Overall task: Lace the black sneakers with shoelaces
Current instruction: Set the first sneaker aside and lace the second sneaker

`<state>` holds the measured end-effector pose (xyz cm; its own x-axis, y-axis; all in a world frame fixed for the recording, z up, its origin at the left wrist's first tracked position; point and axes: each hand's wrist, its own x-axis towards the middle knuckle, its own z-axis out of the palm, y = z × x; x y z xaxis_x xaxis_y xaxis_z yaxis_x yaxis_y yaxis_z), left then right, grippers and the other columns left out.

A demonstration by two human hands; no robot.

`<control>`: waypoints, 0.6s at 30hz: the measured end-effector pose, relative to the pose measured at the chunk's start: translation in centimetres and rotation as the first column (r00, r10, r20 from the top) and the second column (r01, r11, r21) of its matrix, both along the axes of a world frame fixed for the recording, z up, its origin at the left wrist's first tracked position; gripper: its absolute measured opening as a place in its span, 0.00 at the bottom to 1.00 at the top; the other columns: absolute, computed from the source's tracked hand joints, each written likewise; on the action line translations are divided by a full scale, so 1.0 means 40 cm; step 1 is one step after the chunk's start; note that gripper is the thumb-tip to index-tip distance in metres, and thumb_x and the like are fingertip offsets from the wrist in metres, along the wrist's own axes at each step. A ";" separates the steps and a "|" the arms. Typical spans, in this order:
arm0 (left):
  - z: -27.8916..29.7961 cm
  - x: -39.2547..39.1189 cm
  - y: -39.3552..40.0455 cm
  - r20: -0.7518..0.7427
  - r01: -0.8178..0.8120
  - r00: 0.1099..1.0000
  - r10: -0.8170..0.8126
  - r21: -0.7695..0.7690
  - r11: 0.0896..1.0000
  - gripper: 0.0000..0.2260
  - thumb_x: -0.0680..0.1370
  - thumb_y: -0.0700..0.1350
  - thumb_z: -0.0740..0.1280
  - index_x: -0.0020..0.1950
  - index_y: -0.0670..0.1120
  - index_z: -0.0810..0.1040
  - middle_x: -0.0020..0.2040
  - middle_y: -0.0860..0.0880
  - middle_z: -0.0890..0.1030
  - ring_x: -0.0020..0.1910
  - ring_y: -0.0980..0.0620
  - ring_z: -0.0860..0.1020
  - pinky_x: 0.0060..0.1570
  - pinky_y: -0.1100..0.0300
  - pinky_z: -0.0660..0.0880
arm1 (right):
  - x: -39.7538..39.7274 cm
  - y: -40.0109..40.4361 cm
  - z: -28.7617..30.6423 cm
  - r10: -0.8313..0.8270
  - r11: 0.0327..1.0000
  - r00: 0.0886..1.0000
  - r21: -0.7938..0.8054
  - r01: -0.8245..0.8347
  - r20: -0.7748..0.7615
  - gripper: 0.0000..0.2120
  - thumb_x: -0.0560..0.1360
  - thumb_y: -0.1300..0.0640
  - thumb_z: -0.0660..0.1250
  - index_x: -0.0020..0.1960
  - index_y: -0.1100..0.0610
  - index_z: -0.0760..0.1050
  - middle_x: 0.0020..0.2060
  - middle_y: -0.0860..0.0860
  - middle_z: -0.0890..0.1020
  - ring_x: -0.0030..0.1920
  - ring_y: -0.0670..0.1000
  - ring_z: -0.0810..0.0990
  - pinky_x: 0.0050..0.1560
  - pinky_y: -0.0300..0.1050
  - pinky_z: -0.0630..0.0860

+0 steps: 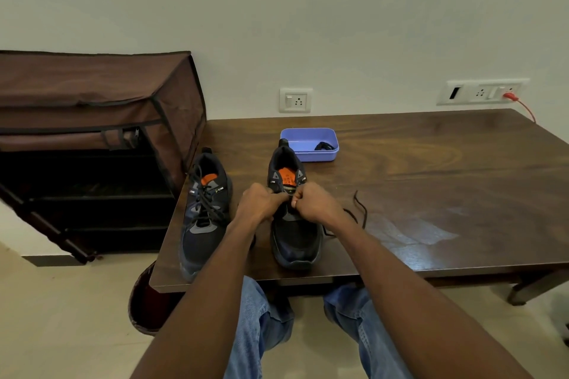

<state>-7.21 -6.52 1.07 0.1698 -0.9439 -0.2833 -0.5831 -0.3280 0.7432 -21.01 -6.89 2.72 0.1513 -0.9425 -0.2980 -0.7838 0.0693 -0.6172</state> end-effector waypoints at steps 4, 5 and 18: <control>0.007 -0.008 0.011 -0.032 -0.032 0.999 0.032 -0.009 0.999 0.13 0.77 0.51 0.70 0.39 0.43 0.79 0.32 0.48 0.80 0.26 0.55 0.75 0.29 0.62 0.69 | -0.020 -0.003 -0.003 -0.257 0.966 0.953 0.006 0.259 0.163 0.10 0.78 0.62 0.61 0.38 0.58 0.72 0.37 0.54 0.76 0.39 0.52 0.74 0.39 0.48 0.71; 0.008 -0.009 0.012 -0.036 -0.035 0.999 0.034 -0.012 0.999 0.13 0.77 0.51 0.70 0.40 0.42 0.80 0.32 0.48 0.80 0.24 0.56 0.74 0.29 0.62 0.69 | -0.024 -0.004 -0.004 -0.333 0.942 0.922 0.026 0.335 0.198 0.10 0.77 0.63 0.60 0.37 0.58 0.69 0.38 0.55 0.75 0.39 0.52 0.74 0.39 0.48 0.70; 0.014 -0.014 0.014 0.005 -0.009 1.000 0.009 -0.002 1.000 0.14 0.78 0.49 0.66 0.39 0.42 0.81 0.32 0.46 0.81 0.27 0.49 0.76 0.33 0.57 0.73 | -0.001 -0.008 -0.030 0.202 0.961 0.947 -0.136 -0.240 -0.249 0.14 0.78 0.57 0.66 0.63 0.54 0.80 0.76 0.58 0.57 0.72 0.60 0.63 0.73 0.52 0.63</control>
<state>-7.75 -5.95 1.64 0.1798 -0.9430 -0.2801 -0.5841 -0.3315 0.7409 -21.05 -7.21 1.53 0.3066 -0.9316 -0.1952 -0.8899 -0.2078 -0.4060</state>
